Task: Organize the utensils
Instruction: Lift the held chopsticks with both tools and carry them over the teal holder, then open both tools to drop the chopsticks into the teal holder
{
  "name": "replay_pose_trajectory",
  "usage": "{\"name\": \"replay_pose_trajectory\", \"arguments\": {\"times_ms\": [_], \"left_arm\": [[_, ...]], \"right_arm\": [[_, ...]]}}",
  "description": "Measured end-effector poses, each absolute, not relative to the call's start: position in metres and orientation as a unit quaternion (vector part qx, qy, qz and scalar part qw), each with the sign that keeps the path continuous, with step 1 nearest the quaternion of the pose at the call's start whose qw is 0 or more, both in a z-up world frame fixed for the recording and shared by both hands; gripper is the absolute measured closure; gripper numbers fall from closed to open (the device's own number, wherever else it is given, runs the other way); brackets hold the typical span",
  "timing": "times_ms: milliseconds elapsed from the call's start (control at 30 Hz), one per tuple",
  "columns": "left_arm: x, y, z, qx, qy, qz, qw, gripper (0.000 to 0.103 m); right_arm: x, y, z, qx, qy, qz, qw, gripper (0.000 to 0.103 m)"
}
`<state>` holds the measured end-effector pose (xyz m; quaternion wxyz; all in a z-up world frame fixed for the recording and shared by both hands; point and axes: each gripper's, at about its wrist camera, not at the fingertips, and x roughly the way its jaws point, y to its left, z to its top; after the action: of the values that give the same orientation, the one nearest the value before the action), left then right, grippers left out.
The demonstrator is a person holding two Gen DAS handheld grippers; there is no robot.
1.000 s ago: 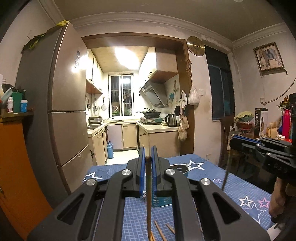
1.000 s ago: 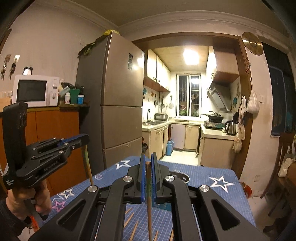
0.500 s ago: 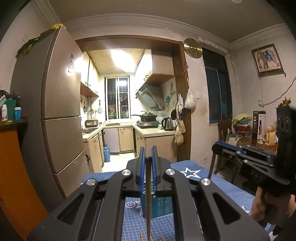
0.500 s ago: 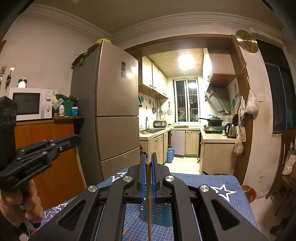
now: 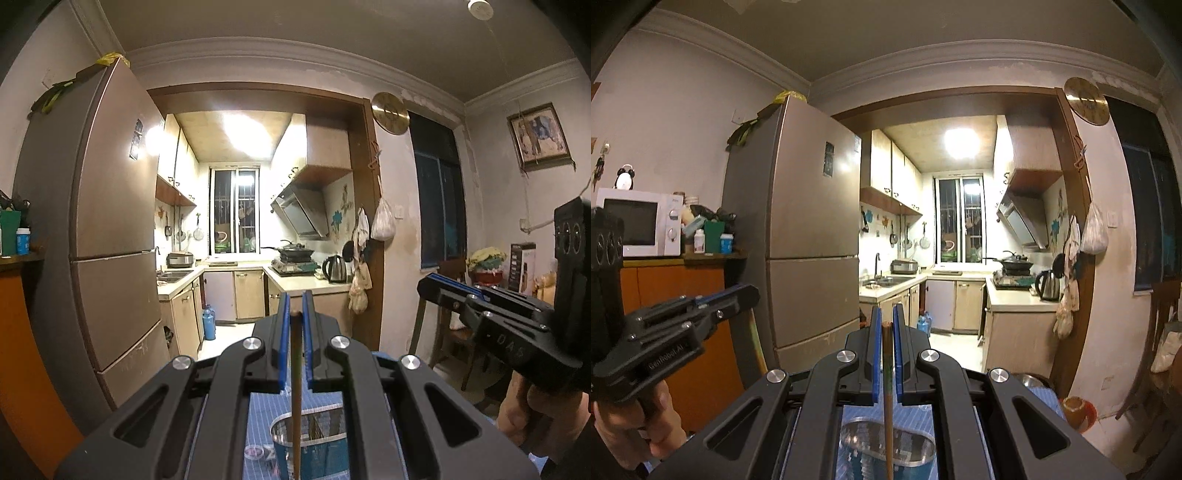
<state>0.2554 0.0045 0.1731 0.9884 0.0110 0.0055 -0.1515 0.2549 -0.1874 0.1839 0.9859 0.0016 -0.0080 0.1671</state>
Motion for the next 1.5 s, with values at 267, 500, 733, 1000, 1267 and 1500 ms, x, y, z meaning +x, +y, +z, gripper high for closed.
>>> {"name": "replay_pose_trajectory", "arguments": {"times_ms": [267,500,733,1000,1267,1500], "left_arm": [[0.291,-0.009,0.191,0.009,-0.01,-0.145,0.989,0.098],[0.318,-0.016,0.18,0.006,-0.003,-0.147,0.989,0.098],[0.343,-0.017,0.151,0.001,0.026,-0.15,0.988,0.098],[0.362,-0.024,0.122,0.003,0.06,-0.151,0.987,0.097],[0.364,-0.019,0.115,0.004,0.074,-0.143,0.987,0.068],[0.315,0.004,0.138,0.009,0.052,-0.126,0.991,0.058]], "right_arm": [[0.308,-0.189,0.21,-0.003,-0.017,0.164,0.986,0.096],[0.342,-0.191,0.193,0.005,-0.002,0.165,0.986,0.096],[0.369,-0.195,0.151,0.016,0.033,0.163,0.986,0.096],[0.39,-0.195,0.117,0.019,0.061,0.163,0.985,0.096],[0.385,-0.202,0.113,0.021,0.069,0.159,0.985,0.077],[0.311,-0.205,0.158,-0.002,0.024,0.158,0.987,0.066]]}}
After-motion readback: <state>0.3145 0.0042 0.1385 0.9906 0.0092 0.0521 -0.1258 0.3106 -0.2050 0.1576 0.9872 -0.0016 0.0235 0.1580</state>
